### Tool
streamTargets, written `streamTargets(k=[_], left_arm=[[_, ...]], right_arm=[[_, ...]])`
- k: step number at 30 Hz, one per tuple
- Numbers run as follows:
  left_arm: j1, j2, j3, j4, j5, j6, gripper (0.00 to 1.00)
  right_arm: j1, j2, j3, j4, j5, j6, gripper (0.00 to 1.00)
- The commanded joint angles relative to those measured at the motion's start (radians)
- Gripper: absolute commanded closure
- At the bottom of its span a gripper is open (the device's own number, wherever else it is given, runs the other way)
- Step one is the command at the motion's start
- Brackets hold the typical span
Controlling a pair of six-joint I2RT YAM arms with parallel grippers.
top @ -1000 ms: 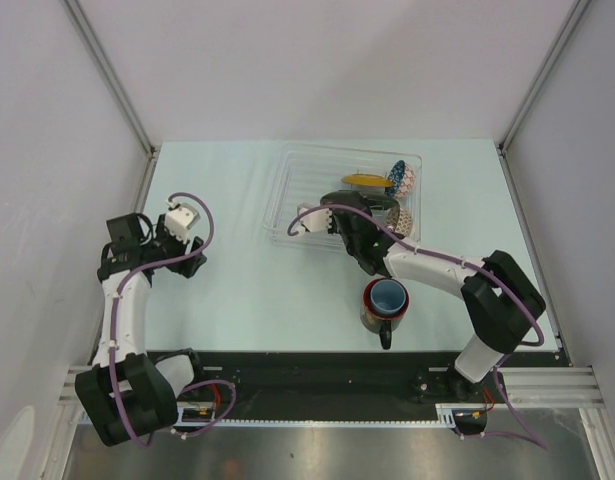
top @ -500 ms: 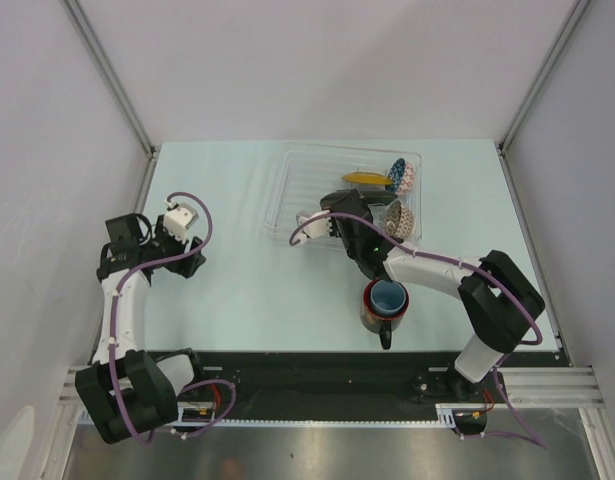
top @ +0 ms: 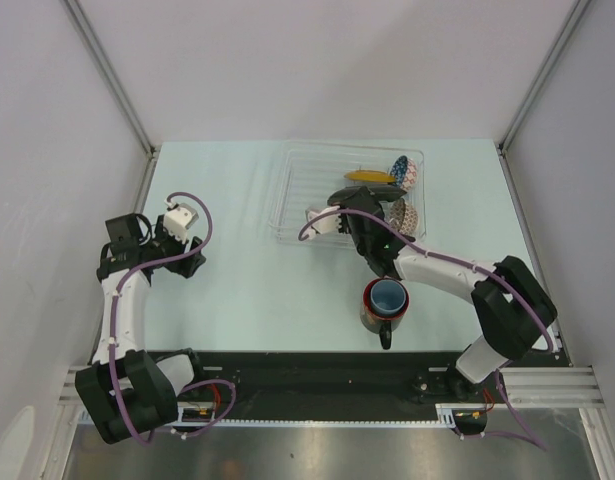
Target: Load the mixed dishes into the dish rack
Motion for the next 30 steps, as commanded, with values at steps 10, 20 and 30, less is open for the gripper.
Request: streamTargets(k=[10,20,30], left_arm=[[0.01,0.005,0.021,0.016,0.043,-0.005,0.26],[0.01,0.002,0.023,0.014,0.039,-0.005,0.26],[0.01,-0.001,0.026,0.012,0.04,-0.002,0.26]], right_arm=[[-0.07,-0.071,0.032,-0.19,0.059,0.158,1.0],[-0.068,-0.021,0.032,-0.184,0.034,0.21,1.0],[-0.063,-0.025,0.032,-0.137,0.085,0.293,0.62]])
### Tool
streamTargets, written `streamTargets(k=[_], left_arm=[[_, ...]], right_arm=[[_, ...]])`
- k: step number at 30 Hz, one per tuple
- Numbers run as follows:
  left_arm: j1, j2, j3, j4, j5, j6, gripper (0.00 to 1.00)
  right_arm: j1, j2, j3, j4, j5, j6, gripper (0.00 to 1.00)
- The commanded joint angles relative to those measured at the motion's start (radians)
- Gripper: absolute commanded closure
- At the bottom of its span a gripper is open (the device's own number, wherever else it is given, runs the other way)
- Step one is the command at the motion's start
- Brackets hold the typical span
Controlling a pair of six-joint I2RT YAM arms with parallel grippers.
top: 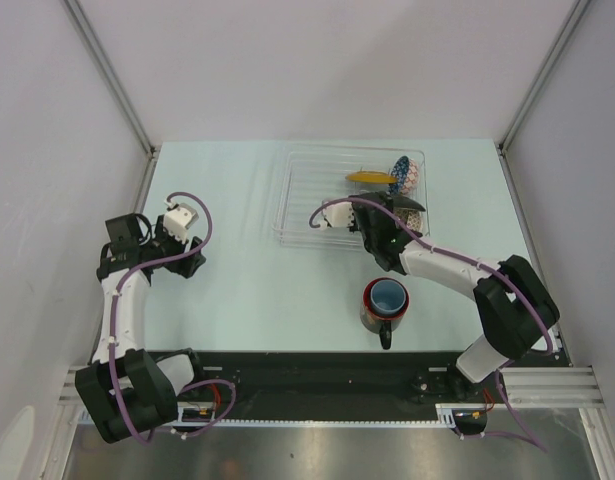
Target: Load the mixed dishes into the dish rack
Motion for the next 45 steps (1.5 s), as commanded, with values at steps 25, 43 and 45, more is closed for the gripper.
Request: streamTargets(k=[25,43,45], left_arm=[[0.01,-0.056,0.124,-0.048,0.052,-0.029,0.26],[-0.103,-0.083,0.234,-0.159,0.016,-0.031,0.26],[-0.19,-0.111,0.228,-0.131,-0.035,-0.061,0.25]], right_arm=[[0.156,-0.297,0.13,-0.043,0.337,0.315,0.0],[0.001,-0.538,0.348,-0.971,-0.214,1.521,0.05],[0.009,-0.57,0.325,-1.028,-0.194,1.598,0.37]])
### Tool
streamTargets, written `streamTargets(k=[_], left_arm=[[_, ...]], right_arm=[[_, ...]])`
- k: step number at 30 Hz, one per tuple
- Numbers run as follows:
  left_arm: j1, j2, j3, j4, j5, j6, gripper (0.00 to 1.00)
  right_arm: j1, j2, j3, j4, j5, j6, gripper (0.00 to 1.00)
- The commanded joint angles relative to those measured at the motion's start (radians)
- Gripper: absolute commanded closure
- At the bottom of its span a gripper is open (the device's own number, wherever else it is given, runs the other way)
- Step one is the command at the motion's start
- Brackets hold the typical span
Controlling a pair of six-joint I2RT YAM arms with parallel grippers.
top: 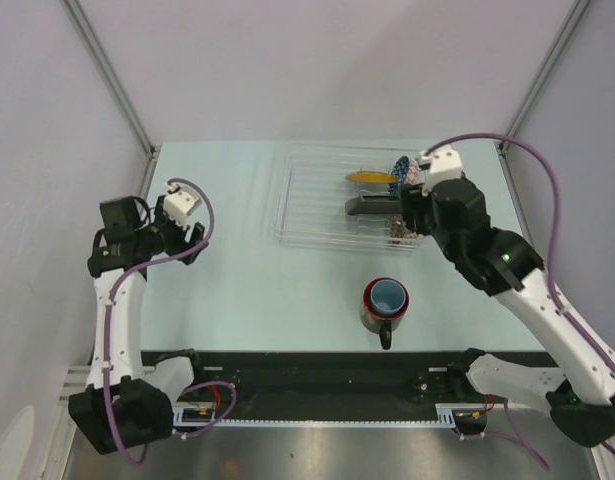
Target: Load the mixed dishes into the dish rack
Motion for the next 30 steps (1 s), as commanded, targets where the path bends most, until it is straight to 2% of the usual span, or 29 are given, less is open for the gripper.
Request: streamTargets(k=[1,2,4,5,6,8,12,16,18,20,25,30], left_arm=[[-0.154,-0.061,0.036,0.008,-0.059,-0.048,0.25],[-0.182,-0.06,0.039,0.019,-0.071,-0.064,0.25],[-0.248,-0.034,0.042,0.048,-0.085,-0.122,0.25],[-0.259,-0.017,0.048,0.059,-0.085,-0.142,0.25],[-0.268,0.0,0.05,0.077,-0.083,-0.179,0.25],[-0.309,0.056,0.058,0.093,-0.091,-0.205,0.26],[-0.38,0.132,0.053,0.193,-0.14,-0.268,0.27],[-0.404,0.256,0.11,0.283,-0.192,-0.344,0.27],[-0.418,0.351,0.175,0.31,-0.215,-0.384,0.27],[-0.43,0.444,0.237,0.329,-0.253,-0.409,0.27],[-0.473,0.612,0.358,0.369,-0.336,-0.444,0.27],[-0.504,0.728,0.462,0.363,-0.326,-0.496,0.27]], right_arm=[[0.006,-0.07,-0.024,-0.303,-0.158,0.361,0.44],[0.018,-0.089,-0.039,-0.322,-0.173,0.405,0.52],[0.031,-0.1,-0.067,-0.372,-0.199,0.454,0.56],[0.034,-0.106,-0.093,-0.38,-0.219,0.474,0.66],[0.035,-0.108,-0.109,-0.385,-0.245,0.5,0.71],[0.038,-0.108,-0.141,-0.402,-0.293,0.534,0.74],[0.076,-0.108,-0.213,-0.388,-0.358,0.594,0.71],[0.129,-0.103,-0.245,-0.386,-0.319,0.634,0.64],[0.146,-0.106,-0.25,-0.389,-0.309,0.649,0.54],[0.175,-0.108,-0.257,-0.399,-0.299,0.677,0.5],[0.216,-0.107,-0.268,-0.412,-0.264,0.721,0.48],[0.224,-0.096,-0.27,-0.411,-0.255,0.734,0.48]])
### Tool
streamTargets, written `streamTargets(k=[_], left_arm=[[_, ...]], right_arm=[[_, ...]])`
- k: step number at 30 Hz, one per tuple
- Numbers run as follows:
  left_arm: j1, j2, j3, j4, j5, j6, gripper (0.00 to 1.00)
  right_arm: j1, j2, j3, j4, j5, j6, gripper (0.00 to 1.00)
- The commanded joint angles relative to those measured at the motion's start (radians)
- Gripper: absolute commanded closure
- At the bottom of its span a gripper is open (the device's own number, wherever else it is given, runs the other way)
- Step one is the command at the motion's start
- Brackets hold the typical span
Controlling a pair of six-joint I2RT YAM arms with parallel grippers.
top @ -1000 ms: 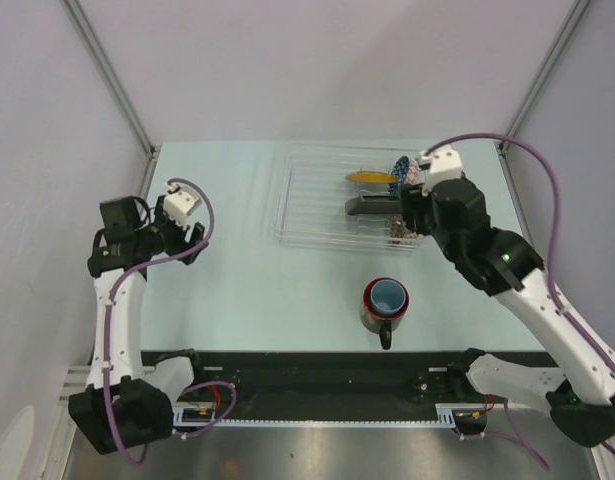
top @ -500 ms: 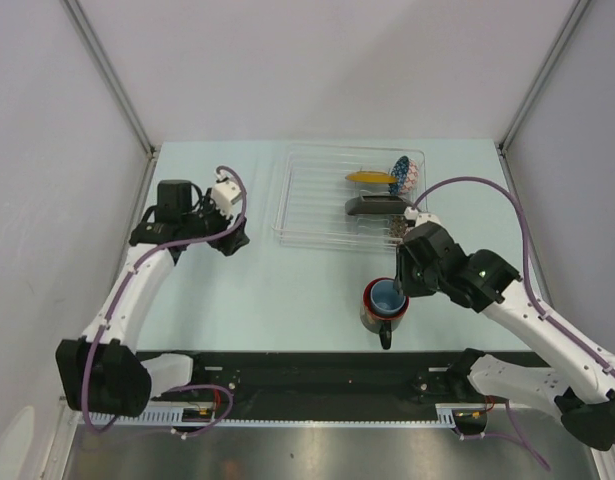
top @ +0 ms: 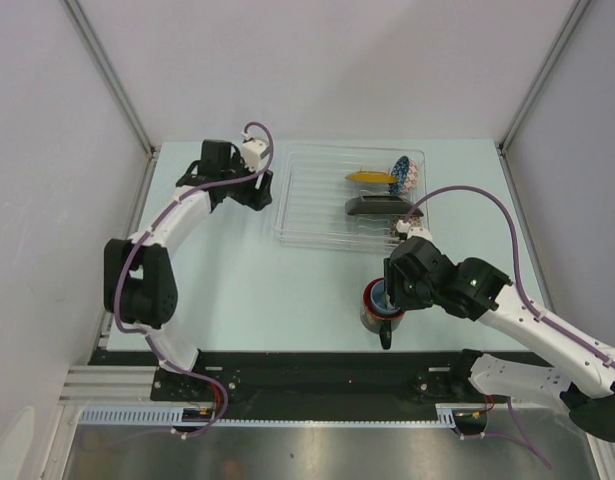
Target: Load the mixed dishes into the dish rack
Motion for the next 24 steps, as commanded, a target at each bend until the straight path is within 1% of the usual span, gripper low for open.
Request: streamTargets(k=[1,7,13,19,24], left_arm=[[-0.035,0.065,0.093,0.031,-0.03,-0.074,0.27],[-0.079,0.098,0.065,0.045,-0.044,-0.087,0.27],[-0.107,0.067,-0.066,0.06,-0.055,-0.048,0.28],[-0.166,-0.025,-0.212,0.072,-0.082,0.013,0.28],[-0.199,-0.105,-0.3,0.074,-0.09,0.028,0.28]], right_arm=[[0.009,0.001,0.0,-0.01,0.039,0.043,0.48],[0.012,0.007,-0.002,-0.032,0.039,0.044,0.48],[0.027,-0.001,-0.008,-0.078,0.03,0.093,0.49],[0.033,0.011,-0.031,-0.076,0.029,0.094,0.49],[0.033,0.018,-0.055,-0.063,0.042,0.09,0.5]])
